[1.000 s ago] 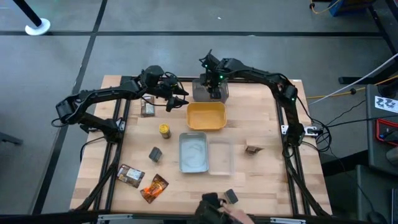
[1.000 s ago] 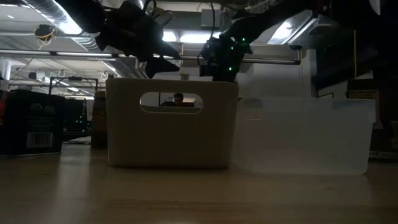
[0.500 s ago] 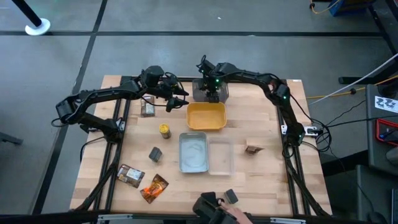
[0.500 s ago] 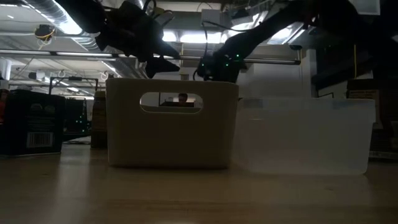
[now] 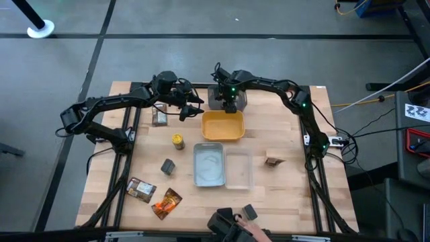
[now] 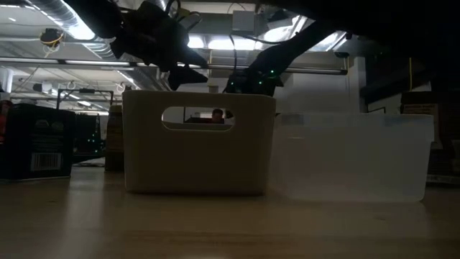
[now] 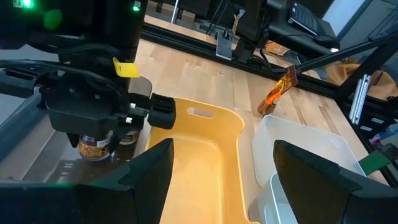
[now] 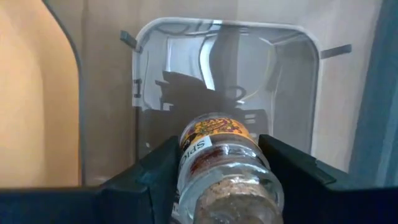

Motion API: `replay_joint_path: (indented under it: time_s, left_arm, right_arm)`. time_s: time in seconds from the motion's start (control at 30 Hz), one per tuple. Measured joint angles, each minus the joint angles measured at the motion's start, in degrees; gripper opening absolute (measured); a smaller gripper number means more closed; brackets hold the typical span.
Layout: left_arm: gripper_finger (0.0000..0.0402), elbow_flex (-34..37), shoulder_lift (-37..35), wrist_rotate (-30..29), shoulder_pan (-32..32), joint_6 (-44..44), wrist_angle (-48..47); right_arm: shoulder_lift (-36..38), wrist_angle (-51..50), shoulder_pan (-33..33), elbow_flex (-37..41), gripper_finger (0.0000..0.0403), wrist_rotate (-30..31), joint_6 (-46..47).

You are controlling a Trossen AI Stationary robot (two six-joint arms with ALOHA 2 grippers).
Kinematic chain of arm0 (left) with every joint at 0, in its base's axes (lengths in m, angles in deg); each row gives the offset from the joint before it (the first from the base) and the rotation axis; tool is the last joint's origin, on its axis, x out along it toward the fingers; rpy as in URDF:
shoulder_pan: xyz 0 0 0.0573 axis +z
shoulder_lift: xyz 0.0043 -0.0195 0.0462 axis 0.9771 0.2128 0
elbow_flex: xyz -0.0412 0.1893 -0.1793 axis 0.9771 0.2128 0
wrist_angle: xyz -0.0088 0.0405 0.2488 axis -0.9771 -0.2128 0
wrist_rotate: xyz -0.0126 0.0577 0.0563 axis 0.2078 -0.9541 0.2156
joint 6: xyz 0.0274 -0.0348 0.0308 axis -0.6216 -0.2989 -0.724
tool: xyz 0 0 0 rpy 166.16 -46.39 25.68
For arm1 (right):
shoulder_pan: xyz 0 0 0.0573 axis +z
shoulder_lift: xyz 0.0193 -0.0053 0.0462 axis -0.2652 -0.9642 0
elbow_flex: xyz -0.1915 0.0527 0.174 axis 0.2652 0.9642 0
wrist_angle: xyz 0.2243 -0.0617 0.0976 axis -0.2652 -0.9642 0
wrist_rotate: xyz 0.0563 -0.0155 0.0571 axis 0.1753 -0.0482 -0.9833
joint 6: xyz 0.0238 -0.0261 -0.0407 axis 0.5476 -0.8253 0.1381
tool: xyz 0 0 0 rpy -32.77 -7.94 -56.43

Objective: Sort spices by type
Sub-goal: Put the top brown seasoning bottle into the black transparent bin, then put the yellow seasoning bottle into the yellow bin

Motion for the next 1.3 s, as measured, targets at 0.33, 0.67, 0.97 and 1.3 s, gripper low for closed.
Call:
replay_joint_path:
  time_s: [0.33,0.67,0.97,1.3]
  left_arm:
    - [0.026,0.0,0.0,0.0,0.0,0.0,-0.02]
    - [0.026,0.04,0.0,0.0,0.31,0.66,-1.28]
    - [0.026,0.04,0.0,-0.07,2.56,3.52,-1.32]
    - [0.026,0.04,0.0,-0.07,5.59,2.56,-1.45]
  right_arm:
    - [0.0,2.16,0.81,0.0,0.0243,2.83,1.76]
    - [0.0,2.34,2.01,0.0,0.0245,6.51,1.47]
    - [0.17,-0.6,2.27,-0.11,0.0245,6.14,1.45]
    - [0.35,-4.4,2.27,-4.47,0.0246,4.94,1.53]
